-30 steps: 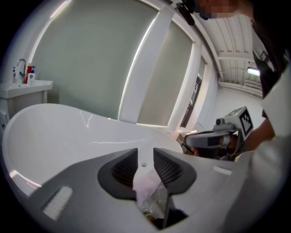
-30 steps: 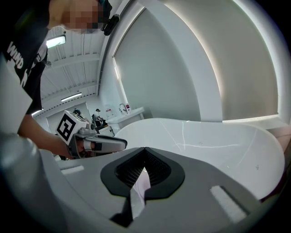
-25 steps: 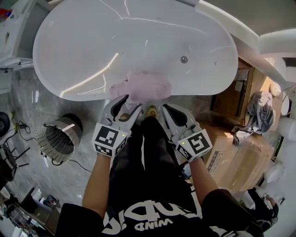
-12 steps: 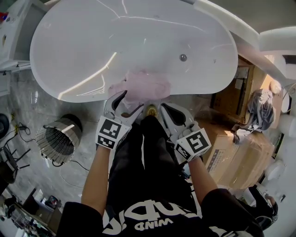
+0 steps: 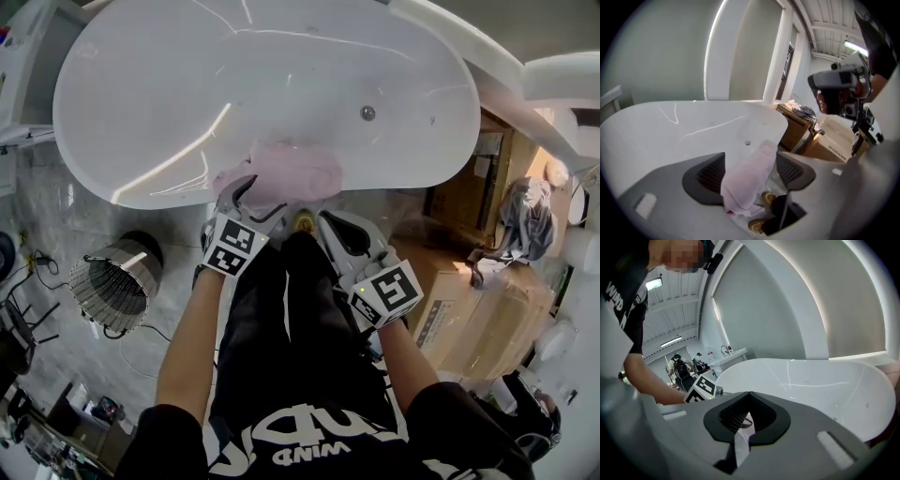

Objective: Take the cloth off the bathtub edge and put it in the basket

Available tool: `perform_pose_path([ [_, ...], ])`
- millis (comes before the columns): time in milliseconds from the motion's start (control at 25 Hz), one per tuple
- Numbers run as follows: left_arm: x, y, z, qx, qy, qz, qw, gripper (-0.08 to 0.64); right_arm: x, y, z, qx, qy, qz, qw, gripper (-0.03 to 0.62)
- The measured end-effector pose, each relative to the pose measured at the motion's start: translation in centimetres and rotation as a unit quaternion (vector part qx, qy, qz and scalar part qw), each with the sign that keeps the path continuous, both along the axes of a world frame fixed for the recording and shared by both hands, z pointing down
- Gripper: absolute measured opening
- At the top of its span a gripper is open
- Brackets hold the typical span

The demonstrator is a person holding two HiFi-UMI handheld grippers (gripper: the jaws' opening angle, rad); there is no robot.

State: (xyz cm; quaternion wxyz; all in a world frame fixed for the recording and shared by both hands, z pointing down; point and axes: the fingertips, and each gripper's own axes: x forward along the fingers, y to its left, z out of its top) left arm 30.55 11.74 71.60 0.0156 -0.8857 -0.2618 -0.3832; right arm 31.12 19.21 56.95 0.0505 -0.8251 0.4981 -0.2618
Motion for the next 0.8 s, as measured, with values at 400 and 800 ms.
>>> perform_pose_path([
  [400,0.2,1.5,5.7,0.040,-0.036,0.052,0.9972,0.379,0.2,0.5,0.7,-0.004,-0.010,0.006,1.000,0.005],
  [800,0.3,2.4,8.2,0.054,-0.054,0.057,0.9955,0.385,0.5,1.1,1.4,-0.007,-0.022,0.020,1.000,0.005],
])
